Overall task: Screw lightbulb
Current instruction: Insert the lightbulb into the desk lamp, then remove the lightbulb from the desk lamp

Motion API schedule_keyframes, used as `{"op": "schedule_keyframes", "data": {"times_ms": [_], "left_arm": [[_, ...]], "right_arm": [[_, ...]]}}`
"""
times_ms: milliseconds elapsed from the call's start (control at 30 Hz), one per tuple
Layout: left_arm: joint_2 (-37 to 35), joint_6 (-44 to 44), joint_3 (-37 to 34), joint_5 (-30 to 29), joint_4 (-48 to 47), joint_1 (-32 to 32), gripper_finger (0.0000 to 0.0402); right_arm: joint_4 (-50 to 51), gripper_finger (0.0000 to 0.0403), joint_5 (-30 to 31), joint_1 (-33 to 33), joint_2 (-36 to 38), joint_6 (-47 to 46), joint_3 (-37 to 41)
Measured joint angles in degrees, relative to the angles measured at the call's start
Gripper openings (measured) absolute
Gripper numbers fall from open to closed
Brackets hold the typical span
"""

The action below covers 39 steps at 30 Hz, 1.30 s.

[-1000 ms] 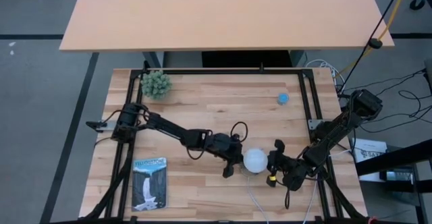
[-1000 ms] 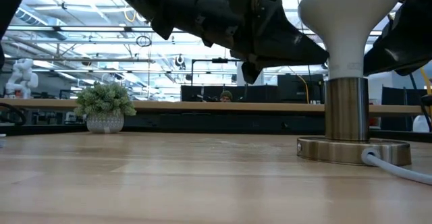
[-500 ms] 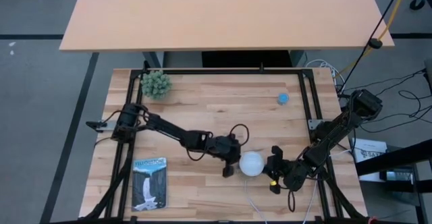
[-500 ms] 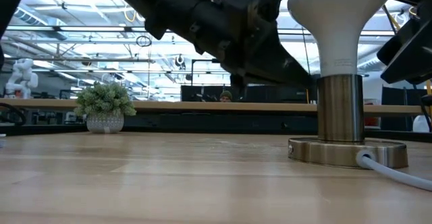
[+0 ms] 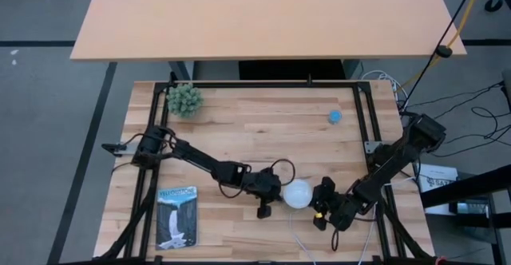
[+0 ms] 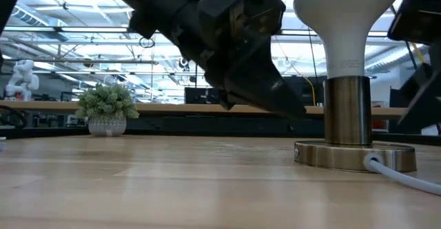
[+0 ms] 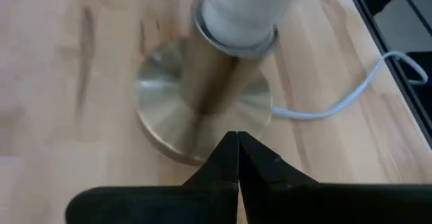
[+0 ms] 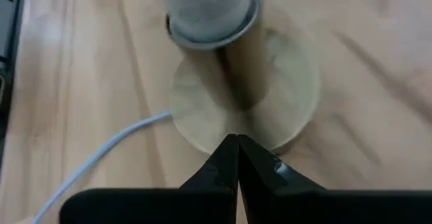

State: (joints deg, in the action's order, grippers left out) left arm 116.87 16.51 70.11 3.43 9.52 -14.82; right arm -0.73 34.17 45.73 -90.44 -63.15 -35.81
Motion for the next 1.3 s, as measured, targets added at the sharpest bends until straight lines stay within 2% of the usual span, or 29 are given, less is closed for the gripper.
{"op": "schedule_keyframes", "data": {"times_ms": [167, 267, 400, 700, 900, 1033, 1133, 1300], "left_arm": [[3.31, 1.96, -0.02, -0.30, 2.88, -2.13, 0.0000], [4.72, 3.56, -0.02, -0.31, 6.18, -2.60, 0.0000], [5.01, 4.79, -0.02, -1.87, 5.96, -2.44, 0.0000], [5.03, 4.48, 0.00, -7.90, 3.69, 1.51, 0.0000], [5.03, 5.30, -0.01, -8.09, 2.06, 4.34, 0.0000], [3.24, 2.66, -0.03, -9.82, 1.96, 2.73, 0.0000], [-0.24, -0.37, -1.45, -12.55, 1.33, 0.77, 0.0000], [-7.44, -0.51, -6.89, -19.94, -0.45, -1.20, 0.0000]], "right_arm": [[-8.71, 0.0000, -0.33, 0.90, -4.24, -0.45, -0.02], [-9.69, 0.0000, -1.82, 0.10, -6.99, -1.19, -0.04], [-10.03, 0.0000, -1.24, -2.12, -9.52, -0.27, -0.20], [-7.10, 0.0000, -1.67, -12.11, -8.78, 13.99, -0.19], [-3.22, 0.0000, -1.22, -16.30, -6.05, 20.60, 0.11], [2.65, 0.0000, -0.41, -12.20, -0.26, 18.27, 0.06], [13.87, 0.0000, 1.96, -6.51, 5.68, 9.80, 0.13], [32.19, 0.0000, 10.04, 5.91, 16.39, -6.23, 0.11]]}}
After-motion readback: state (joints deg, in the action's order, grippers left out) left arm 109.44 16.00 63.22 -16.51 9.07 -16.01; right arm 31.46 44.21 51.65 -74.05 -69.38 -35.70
